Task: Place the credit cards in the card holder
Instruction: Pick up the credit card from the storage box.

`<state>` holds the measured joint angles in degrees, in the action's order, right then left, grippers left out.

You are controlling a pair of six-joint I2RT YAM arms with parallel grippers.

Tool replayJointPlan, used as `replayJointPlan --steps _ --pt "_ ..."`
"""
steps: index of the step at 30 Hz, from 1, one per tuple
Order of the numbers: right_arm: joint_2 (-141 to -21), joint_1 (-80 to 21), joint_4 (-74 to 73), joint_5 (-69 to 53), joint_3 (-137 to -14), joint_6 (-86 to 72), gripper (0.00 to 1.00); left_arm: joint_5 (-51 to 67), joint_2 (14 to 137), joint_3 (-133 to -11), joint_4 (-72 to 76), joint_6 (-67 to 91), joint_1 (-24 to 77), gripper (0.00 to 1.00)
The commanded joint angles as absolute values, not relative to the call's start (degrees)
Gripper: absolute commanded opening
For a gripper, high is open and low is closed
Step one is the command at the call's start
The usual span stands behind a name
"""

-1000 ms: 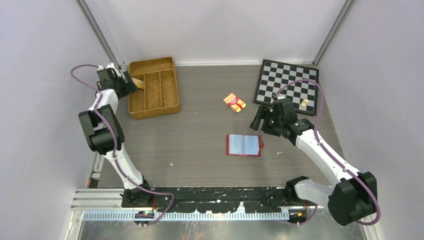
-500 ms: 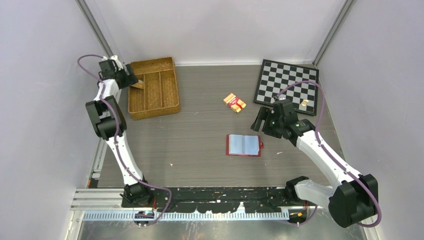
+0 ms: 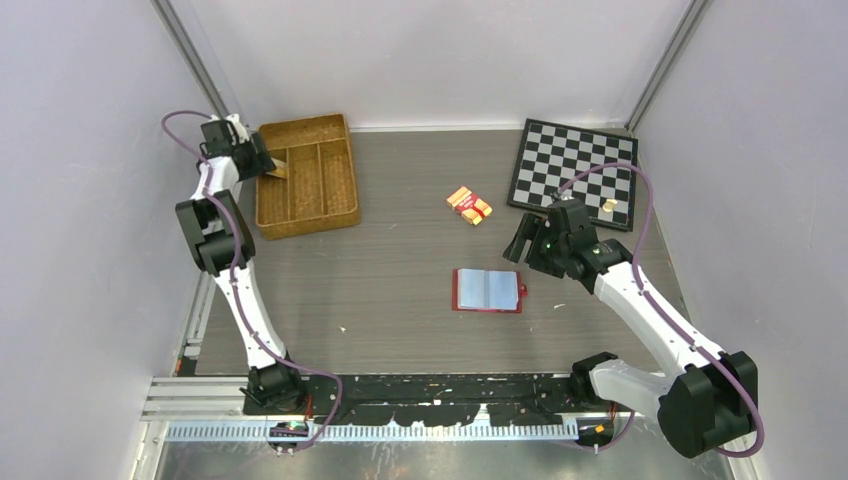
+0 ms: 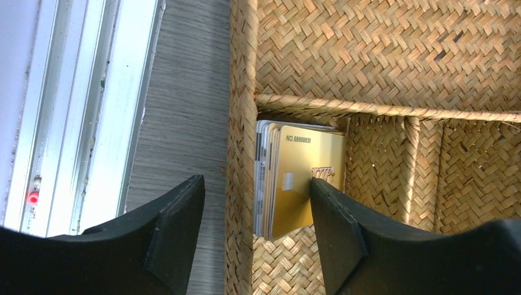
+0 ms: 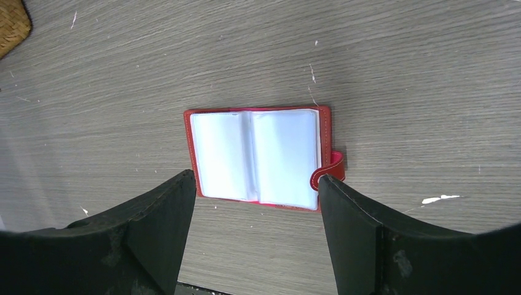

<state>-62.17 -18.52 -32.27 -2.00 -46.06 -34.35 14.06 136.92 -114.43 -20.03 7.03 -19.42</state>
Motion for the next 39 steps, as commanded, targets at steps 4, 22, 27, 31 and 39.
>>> replayJointPlan --steps 4,22,27,31,39 --pt "-61.3 -18.2 -31.9 -1.2 -48.2 -35.7 0.77 13.3 134.1 -114.4 -18.6 7.3 -22.5 0.62" --pt "-62.0 -18.2 -31.0 -2.0 -47.3 -35.8 0.77 11.5 130.0 -112.3 -17.7 6.7 -24.6 0.61" --pt "-62.3 -18.2 -30.7 -2.3 -47.1 -35.8 0.77 12.5 129.2 -111.4 -16.8 6.6 -25.0 0.52" --pt "-62.4 -18.2 -30.6 -2.5 -47.1 -35.8 0.77 13.4 128.8 -111.2 -16.6 6.4 -25.0 0.44" --pt "-62.6 -18.1 -30.6 -2.7 -47.0 -35.8 0.77 14.5 127.9 -110.5 -15.5 6.2 -25.0 0.23"
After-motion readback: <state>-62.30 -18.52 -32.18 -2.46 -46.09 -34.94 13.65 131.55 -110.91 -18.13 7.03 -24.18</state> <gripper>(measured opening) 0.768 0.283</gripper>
